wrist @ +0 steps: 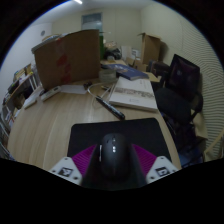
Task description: Arrange mouse
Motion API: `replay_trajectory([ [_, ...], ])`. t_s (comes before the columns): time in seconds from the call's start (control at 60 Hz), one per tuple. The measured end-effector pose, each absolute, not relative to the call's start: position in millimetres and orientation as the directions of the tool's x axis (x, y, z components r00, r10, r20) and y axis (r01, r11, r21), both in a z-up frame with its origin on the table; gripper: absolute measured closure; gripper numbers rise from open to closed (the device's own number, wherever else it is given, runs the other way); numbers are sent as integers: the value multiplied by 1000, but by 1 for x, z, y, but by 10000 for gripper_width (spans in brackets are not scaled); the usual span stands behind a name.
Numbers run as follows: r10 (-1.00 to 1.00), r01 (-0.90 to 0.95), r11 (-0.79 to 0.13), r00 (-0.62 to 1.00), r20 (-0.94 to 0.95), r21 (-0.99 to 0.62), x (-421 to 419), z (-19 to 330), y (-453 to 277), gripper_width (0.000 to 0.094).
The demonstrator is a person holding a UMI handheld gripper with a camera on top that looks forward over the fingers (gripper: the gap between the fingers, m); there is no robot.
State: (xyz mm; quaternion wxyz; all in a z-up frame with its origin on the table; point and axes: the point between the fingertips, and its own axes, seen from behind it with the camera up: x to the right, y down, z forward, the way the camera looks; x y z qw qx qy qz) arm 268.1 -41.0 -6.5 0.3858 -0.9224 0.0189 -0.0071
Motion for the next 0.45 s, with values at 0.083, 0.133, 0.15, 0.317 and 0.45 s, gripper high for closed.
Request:
replay_trajectory([
  [0.083, -86, -51, -705, 996, 14, -707, 271, 2, -51, 88],
  [0.133, -115, -71, -695, 993, 14, -715, 269, 14, -58, 98],
  [0.15, -127, -78, -691, 992, 14, -718, 268, 18, -62, 102],
  [0.317, -220, -124, -657, 975, 32, -744, 239, 65, -110, 102],
  [0.45, -279, -140, -638, 958, 58, -757, 203, 96, -158, 99],
])
